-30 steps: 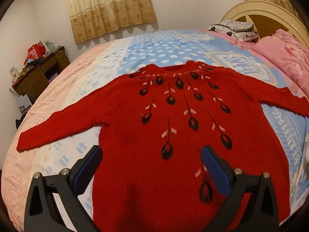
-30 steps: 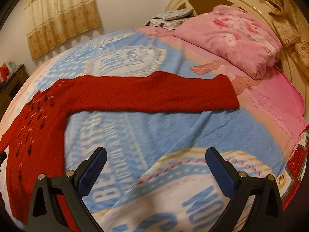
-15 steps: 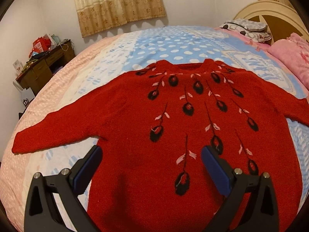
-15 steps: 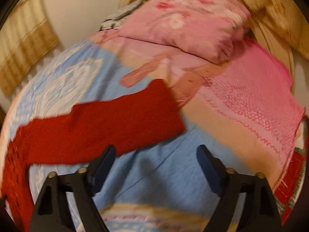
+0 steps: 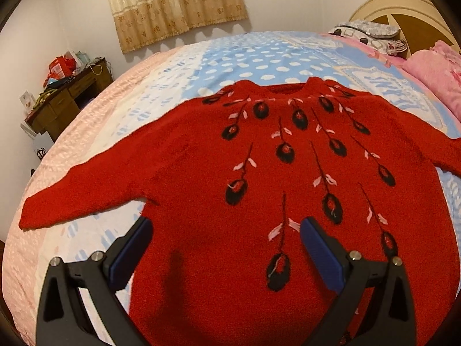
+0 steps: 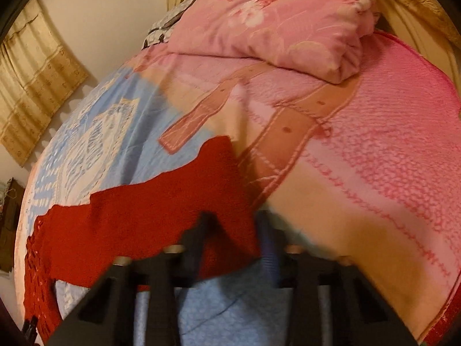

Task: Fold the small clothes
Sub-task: 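Lift the sleeve cuff up with the right gripper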

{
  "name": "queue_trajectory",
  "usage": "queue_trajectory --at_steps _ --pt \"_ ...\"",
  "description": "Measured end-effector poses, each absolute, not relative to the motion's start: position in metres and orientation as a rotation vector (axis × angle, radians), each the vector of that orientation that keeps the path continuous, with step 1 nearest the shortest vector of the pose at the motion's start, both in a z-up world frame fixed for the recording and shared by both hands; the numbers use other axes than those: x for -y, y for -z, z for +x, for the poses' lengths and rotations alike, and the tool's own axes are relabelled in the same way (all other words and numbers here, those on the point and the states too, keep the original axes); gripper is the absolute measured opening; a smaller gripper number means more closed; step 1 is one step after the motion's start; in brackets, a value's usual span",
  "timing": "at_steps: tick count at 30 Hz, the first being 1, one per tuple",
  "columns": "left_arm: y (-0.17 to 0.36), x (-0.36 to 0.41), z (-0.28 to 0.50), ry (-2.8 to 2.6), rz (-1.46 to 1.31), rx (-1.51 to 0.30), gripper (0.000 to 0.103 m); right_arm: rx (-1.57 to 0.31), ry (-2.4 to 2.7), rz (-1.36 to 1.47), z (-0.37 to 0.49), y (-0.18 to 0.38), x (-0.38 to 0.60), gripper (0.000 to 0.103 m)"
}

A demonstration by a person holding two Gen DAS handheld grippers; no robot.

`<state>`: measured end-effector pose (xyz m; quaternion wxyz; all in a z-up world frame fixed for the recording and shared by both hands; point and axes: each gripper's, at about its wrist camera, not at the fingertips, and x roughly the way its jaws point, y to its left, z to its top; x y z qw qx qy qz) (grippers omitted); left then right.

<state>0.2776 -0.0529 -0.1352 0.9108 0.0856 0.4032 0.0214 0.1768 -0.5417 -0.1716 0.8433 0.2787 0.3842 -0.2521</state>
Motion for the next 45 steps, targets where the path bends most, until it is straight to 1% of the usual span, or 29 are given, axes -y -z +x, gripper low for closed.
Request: queue_trajectory --at_steps 2,6,19,32,45 --pt "0.132 0.049 0.276 -0.039 0.160 -0.832 0.103 -0.813 0.526 0.576 0.177 0.168 0.538 0.011" --pt "0.127 0.045 0.272 -0.032 0.146 -0.824 0.103 -0.801 0.543 0.510 0.180 0.152 0.528 0.008" --pt "0.113 0.023 0.264 -0.033 0.094 -0.806 0.103 -0.703 0.448 0.359 0.215 0.064 0.466 0.007" --pt "0.108 -0.011 0.259 -0.056 0.019 -0.793 0.103 -0.616 0.283 0.249 0.265 -0.017 0.367 0.007" --pt "0.112 -0.051 0.260 -0.082 -0.072 -0.794 0.103 -0.583 0.134 0.117 0.304 -0.066 0.260 0.007"
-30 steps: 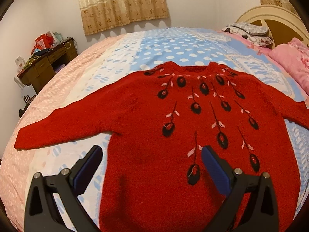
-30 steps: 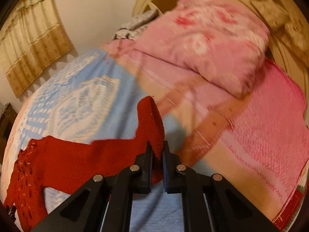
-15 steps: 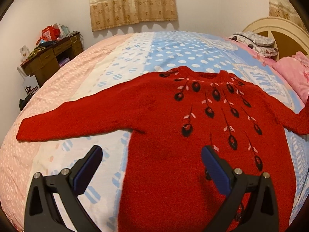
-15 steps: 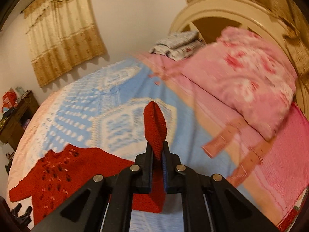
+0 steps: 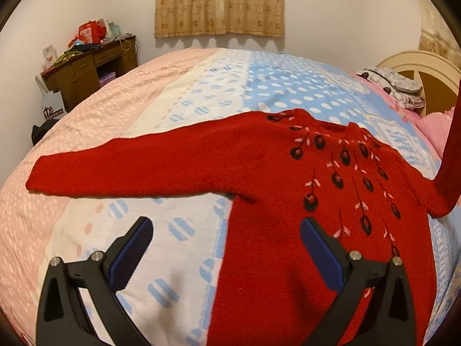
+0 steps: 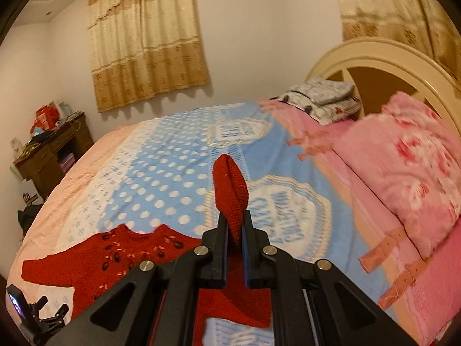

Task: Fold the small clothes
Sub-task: 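Lift the sleeve cuff up with the right gripper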

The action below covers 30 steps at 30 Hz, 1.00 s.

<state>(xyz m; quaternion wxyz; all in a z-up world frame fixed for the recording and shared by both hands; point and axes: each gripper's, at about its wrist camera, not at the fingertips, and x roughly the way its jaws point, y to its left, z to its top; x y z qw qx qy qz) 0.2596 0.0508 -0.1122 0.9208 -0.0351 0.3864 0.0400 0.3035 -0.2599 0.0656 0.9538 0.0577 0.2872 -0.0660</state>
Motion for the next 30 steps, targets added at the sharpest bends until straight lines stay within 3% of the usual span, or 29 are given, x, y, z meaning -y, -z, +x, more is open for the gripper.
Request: queue_trajectory --at_steps 9,17,30 --pt "0.123 -0.073 0.261 -0.090 -0.126 -0.813 0.103 -0.572 0.035 0.026 0.331 -0.082 0.179 0.007" --pt "0.131 -0.092 0.263 -0.104 -0.162 -0.827 0.103 -0.611 -0.068 -0.024 0.364 -0.064 0.108 0.007" --pt "0.146 -0.113 0.264 -0.136 -0.184 -0.860 0.103 -0.795 -0.243 -0.147 0.411 0.069 -0.033 0.007"
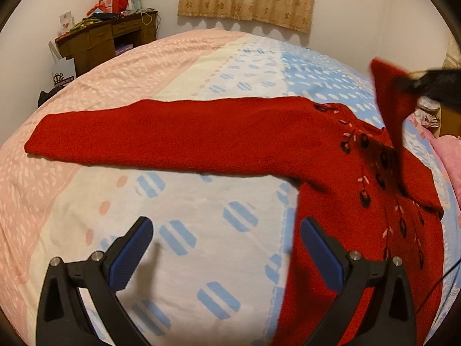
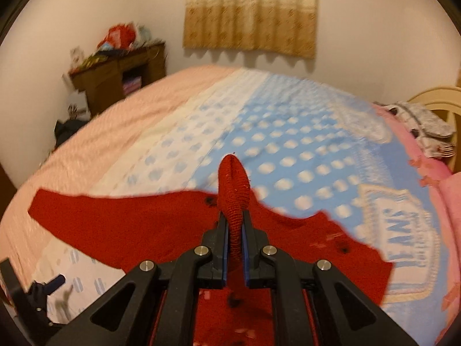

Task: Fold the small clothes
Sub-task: 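Fold the sleeve and side panel over the cardigan body with the right gripper, release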

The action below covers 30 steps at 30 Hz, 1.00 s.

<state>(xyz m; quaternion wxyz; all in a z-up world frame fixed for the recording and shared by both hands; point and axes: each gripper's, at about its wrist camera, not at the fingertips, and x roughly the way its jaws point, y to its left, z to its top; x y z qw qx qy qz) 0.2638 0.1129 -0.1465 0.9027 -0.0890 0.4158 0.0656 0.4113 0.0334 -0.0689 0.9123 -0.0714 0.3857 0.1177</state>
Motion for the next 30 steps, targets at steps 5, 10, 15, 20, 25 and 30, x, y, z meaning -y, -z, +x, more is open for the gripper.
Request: queue_trajectory --at_steps 5,10,15,20,25,30 --pt "0.154 -0.120 0.263 -0.151 -0.194 -0.876 0.103 -0.868 -0.279 -0.147 0.418 0.114 -0.063 0.006" --pt "0.160 -0.125 0.263 -0.160 -0.202 -0.889 0.103 -0.893 -0.302 -0.153 0.420 0.132 -0.081 0.006" --pt "0.162 -0.124 0.262 -0.160 -0.203 -0.896 0.103 -0.918 -0.319 -0.150 0.423 0.145 -0.093 0.006" --pt "0.161 -0.123 0.260 -0.160 -0.189 -0.898 0.103 -0.976 -0.339 -0.165 0.429 0.164 -0.101 0.008" --pt "0.155 -0.129 0.254 -0.176 -0.184 -0.881 0.103 -0.986 -0.402 -0.071 0.412 0.160 -0.069 0.053" --pt "0.155 -0.139 0.250 -0.222 -0.163 -0.877 0.103 -0.919 -0.273 -0.005 0.388 0.143 0.001 0.053"
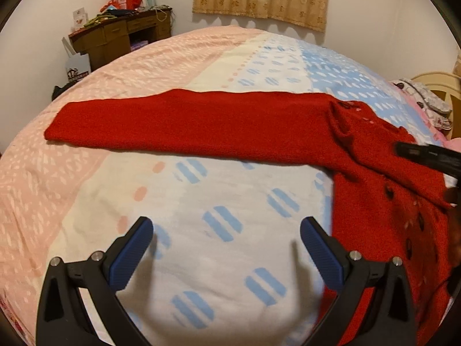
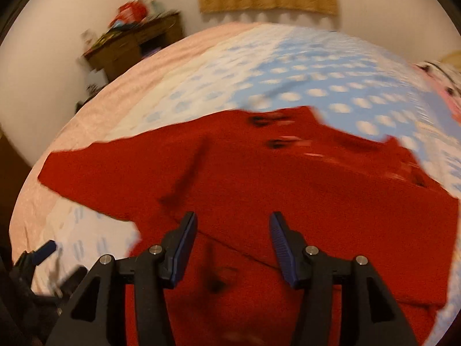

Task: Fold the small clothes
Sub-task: 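Fold the sleeve and side panel over the cardigan body with the right gripper, release, then move the left gripper to the other sleeve cuff and grasp it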

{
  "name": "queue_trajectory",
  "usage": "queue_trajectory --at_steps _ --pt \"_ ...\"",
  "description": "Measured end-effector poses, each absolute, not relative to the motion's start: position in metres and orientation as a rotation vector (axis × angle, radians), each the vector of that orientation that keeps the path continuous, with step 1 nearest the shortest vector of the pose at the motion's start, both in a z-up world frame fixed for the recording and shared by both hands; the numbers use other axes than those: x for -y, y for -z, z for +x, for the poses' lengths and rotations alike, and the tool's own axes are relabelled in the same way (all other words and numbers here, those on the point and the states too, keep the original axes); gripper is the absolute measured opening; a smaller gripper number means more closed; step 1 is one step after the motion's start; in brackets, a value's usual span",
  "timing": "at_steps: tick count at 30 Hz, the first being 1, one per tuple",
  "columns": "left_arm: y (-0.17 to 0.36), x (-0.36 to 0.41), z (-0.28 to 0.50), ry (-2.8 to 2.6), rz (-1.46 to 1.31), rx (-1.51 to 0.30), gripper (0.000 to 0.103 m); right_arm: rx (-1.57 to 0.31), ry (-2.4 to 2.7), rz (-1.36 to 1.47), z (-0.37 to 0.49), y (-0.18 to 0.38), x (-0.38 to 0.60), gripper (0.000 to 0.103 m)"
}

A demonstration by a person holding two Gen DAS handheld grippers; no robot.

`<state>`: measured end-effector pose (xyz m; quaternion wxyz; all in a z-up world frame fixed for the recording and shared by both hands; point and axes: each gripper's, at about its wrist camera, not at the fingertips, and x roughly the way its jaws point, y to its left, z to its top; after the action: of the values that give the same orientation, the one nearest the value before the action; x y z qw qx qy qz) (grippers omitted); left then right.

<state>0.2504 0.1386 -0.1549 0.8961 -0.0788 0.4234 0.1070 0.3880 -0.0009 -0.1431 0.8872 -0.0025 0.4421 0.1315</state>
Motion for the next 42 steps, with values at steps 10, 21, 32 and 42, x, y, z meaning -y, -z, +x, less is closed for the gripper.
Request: queue_trajectory --at_steps 10,21,32,42 --pt "0.157 -0.175 0.241 -0.286 -0.243 -0.913 0.103 -1.011 -0.121 -0.076 0.372 0.168 0.038 0.054" --pt "0.148 -0.215 0.230 -0.378 -0.208 -0.897 0.103 -0.907 -0.091 -0.044 0.354 0.150 0.076 0.053" --pt "0.134 -0.293 0.238 -0.580 -0.116 -0.834 0.103 -0.973 -0.007 0.044 0.357 0.180 0.150 0.053" --pt "0.137 -0.385 0.235 -0.707 -0.246 -0.839 0.101 -0.829 0.007 -0.033 0.335 0.187 0.143 0.053"
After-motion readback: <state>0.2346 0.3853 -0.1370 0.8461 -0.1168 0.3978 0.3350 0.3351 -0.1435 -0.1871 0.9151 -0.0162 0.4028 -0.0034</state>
